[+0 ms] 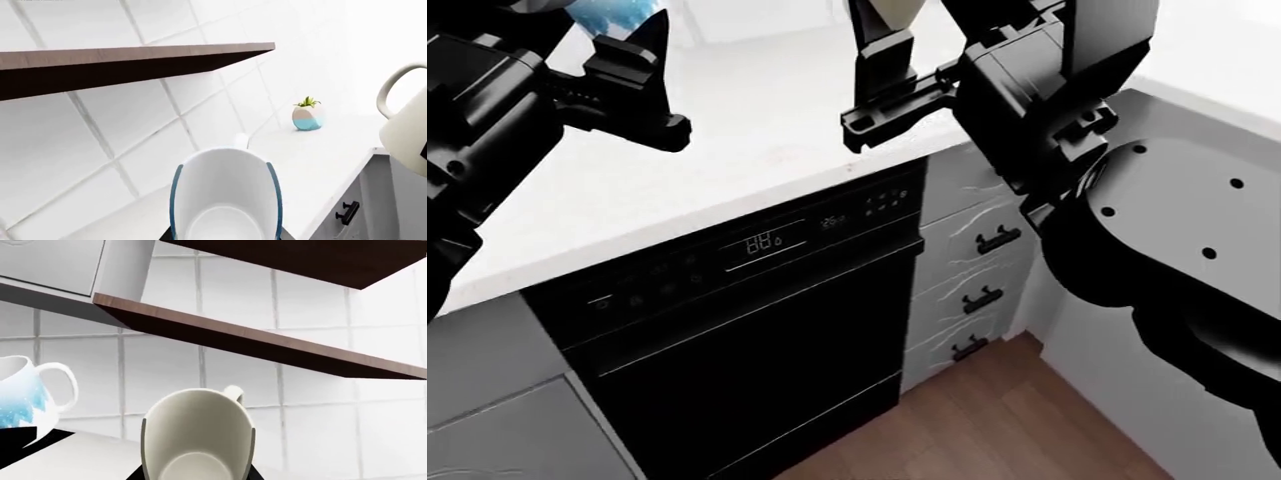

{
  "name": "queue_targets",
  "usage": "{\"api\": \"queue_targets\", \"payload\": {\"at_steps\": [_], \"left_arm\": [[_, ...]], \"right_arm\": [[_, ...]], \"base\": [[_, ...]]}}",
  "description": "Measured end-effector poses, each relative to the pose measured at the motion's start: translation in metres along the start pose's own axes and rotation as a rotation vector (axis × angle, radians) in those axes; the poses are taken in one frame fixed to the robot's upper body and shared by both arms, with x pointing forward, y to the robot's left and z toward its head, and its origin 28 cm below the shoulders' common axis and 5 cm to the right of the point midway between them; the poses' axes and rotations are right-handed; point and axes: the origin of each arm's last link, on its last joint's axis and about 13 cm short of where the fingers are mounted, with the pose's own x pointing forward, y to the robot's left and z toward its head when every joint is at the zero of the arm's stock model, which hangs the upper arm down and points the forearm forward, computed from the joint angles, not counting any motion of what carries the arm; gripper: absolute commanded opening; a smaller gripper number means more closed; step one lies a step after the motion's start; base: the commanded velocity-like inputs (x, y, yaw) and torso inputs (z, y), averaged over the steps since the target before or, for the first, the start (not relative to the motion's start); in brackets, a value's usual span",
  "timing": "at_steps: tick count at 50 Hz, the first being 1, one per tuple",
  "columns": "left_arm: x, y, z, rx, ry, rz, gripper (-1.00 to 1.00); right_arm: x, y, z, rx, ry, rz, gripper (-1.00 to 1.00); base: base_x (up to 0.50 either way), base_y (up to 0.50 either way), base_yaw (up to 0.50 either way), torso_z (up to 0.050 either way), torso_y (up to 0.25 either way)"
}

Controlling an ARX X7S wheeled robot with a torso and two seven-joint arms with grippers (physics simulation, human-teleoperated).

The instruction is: Pick the mug and mug and place them in the sink. Then turn on the water.

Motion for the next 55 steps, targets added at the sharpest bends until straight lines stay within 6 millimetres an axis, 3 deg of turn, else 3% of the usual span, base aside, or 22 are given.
{"api": "queue_targets", "payload": {"at_steps": [55], "left_arm": [[-0.0004, 0.0005, 0.0007, 0.0, -0.004, 0.002, -1.0]], "right_arm": [[0.0014, 0.0003, 0.0029, -0.013, -0.005, 0.01, -1.0]], "base": [[-0.04, -0.1, 0.5, 0.0, 0.0]]}}
